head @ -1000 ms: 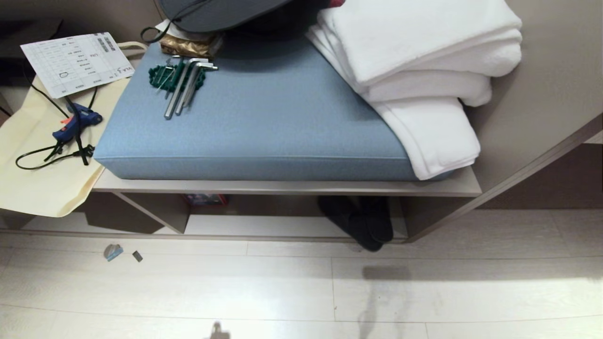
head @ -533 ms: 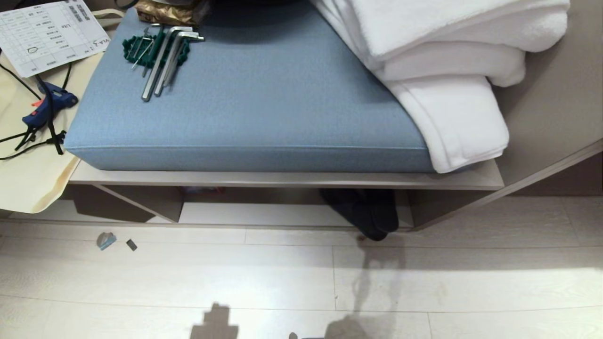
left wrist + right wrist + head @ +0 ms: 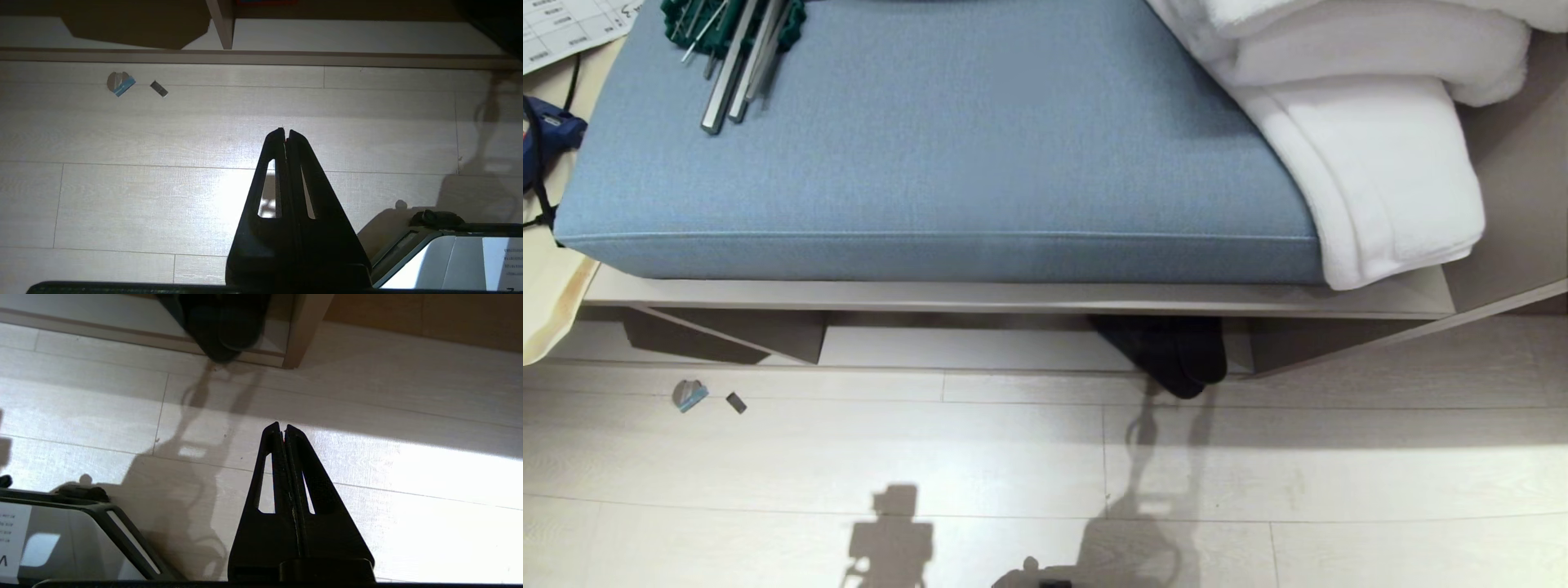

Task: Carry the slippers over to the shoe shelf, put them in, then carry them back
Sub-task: Pick up the slippers in the shoe cabinet

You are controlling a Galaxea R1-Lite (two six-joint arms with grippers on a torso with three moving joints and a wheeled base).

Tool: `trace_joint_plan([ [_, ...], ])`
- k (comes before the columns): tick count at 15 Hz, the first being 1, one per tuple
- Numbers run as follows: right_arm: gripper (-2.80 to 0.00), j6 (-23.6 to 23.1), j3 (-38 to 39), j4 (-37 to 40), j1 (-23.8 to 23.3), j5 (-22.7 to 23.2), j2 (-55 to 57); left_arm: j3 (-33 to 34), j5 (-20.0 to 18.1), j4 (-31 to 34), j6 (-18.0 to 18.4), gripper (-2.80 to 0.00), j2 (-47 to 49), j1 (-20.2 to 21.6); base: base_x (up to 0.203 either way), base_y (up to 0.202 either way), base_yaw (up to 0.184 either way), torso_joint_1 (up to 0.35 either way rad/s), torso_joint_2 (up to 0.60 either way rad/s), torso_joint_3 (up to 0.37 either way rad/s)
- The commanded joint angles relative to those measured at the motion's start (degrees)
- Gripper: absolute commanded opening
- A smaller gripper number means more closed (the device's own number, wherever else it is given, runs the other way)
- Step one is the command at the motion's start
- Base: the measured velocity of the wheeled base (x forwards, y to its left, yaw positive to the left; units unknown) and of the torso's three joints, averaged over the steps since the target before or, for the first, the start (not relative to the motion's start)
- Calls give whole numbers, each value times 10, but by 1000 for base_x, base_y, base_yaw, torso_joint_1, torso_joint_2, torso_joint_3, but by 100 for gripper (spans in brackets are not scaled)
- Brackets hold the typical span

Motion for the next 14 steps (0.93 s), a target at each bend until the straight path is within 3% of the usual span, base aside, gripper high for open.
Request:
trace_joint_plan([
  [1, -280, 0, 0, 0, 0, 0, 1, 0, 0, 0, 0, -280, 0, 0, 0, 0, 0, 2, 2, -196],
  [14, -280, 0, 0, 0, 0, 0, 1, 0, 0, -1, -1, -280, 0, 0, 0, 0, 0, 3, 3, -197],
])
